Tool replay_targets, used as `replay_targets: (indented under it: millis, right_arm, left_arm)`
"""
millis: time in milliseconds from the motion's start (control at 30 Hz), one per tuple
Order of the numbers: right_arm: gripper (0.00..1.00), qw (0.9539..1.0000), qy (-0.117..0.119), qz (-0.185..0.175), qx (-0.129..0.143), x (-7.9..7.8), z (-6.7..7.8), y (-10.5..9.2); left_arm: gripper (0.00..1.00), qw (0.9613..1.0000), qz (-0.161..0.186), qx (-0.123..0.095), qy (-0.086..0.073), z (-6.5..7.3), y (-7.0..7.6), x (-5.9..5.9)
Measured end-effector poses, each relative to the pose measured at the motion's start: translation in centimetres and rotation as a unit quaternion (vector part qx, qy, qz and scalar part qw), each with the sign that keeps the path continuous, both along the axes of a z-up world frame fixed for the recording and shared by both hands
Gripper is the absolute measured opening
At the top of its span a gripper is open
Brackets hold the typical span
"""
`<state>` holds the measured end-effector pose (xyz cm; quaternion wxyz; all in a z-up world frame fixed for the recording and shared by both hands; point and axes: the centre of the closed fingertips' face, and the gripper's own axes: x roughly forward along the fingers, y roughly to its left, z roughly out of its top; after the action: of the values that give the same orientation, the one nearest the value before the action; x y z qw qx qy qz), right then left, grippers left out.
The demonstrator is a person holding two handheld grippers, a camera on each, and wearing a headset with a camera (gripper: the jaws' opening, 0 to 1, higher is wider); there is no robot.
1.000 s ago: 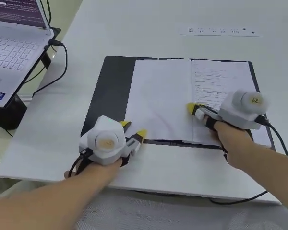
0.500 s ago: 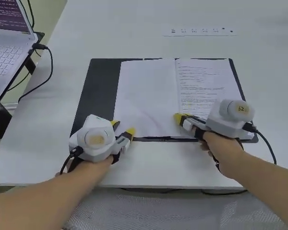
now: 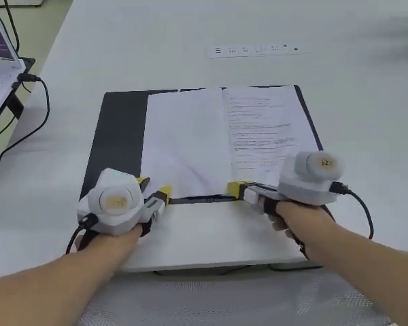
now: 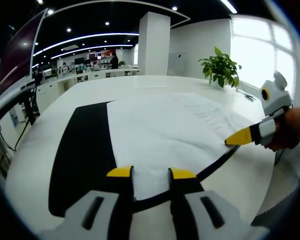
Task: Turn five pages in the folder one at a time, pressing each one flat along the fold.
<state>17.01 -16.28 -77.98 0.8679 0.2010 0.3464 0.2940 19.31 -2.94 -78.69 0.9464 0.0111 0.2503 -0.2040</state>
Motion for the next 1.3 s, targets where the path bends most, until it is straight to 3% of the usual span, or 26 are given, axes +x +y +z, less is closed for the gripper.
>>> replay_targets:
  millis: [133, 167, 233, 367, 400, 433, 467, 533, 600, 633, 733, 800, 967, 1133, 1200, 1300]
  right_arm:
    - [0.0, 0.9986, 0.048, 0.024, 0.002, -2.1, -0.4, 0.1]
    - [0.0, 0.9977, 0.056, 0.037, -0.009, -2.7, -0.6, 0.1]
    - [0.0, 0.9978, 0.05, 0.042, -0.005, -3.3, 0.0, 0.3]
    - [0.0, 0.9984, 0.044, 0.029, 0.021, -3.8, 2.6, 0.0]
    - [0.0, 0.9984, 0.039, 0.029, 0.027, -3.9, 3.5, -0.1]
    - [0.0, 0.9985, 0.035, 0.028, 0.032, -4.0, 4.2, -0.1]
    - [0.0, 0.9986, 0.031, 0.026, 0.036, -4.1, 5.1, -0.3]
    - [0.0, 0.9985, 0.021, 0.024, 0.044, -4.3, 6.6, -0.5]
    - [0.0, 0.9984, 0.007, 0.018, 0.053, -4.4, 8.4, -0.8]
    - [0.0, 0.9984, 0.003, 0.015, 0.054, -4.4, 9.0, -1.1]
    - [0.0, 0.9982, -0.01, 0.0, 0.06, -4.4, 11.1, -2.1]
    - [0.0, 0.9981, -0.021, -0.009, 0.058, -4.4, 12.1, -2.9]
    - [0.0, 0.9955, -0.071, -0.06, 0.018, -3.6, 14.6, -6.2]
    - [0.0, 0.9906, -0.104, -0.084, -0.028, -3.6, 16.1, -8.8]
    - [0.04, 0.9887, -0.11, -0.089, -0.049, -3.6, 16.1, -9.6]
    - [0.2, 0.9857, -0.108, -0.094, -0.089, -3.6, 15.4, -11.1]
  left_arm:
    - [0.27, 1.0, -0.002, 0.003, 0.001, 0.0, 0.0, 0.0]
    - [0.27, 1.0, -0.002, 0.003, 0.002, 0.0, -0.1, -0.1]
    - [0.27, 1.0, -0.004, 0.007, 0.003, 0.0, -0.1, 0.0]
    - [0.27, 0.9998, -0.008, 0.013, 0.015, 0.1, -0.2, 0.1]
    - [0.27, 0.9996, -0.009, 0.013, 0.023, 0.1, -0.2, 0.2]
    - [0.28, 0.9989, -0.013, -0.004, 0.045, 0.2, -0.5, 0.0]
    - [0.32, 0.9983, -0.016, -0.012, 0.054, 0.5, -0.8, -0.2]
    - [0.34, 0.9955, -0.031, -0.003, 0.089, 0.7, -1.2, -0.8]
    - [0.29, 0.9972, -0.041, -0.007, 0.062, 2.3, -1.7, -0.6]
    - [0.29, 0.9974, -0.038, -0.035, 0.049, 3.5, -2.3, -0.4]
    - [0.33, 0.9946, -0.031, -0.088, 0.046, 6.7, -3.3, -1.2]
    - [0.33, 0.9935, -0.022, -0.102, 0.045, 7.9, -3.1, -1.3]
    - [0.33, 0.9916, -0.003, -0.124, 0.037, 10.9, -2.6, -2.8]
    - [0.41, 0.9903, 0.015, -0.13, 0.046, 11.9, -1.6, -3.5]
    - [0.44, 0.9911, 0.019, -0.124, 0.044, 12.4, -1.1, -3.9]
    - [0.49, 0.9928, 0.022, -0.109, 0.044, 12.8, -0.4, -4.6]
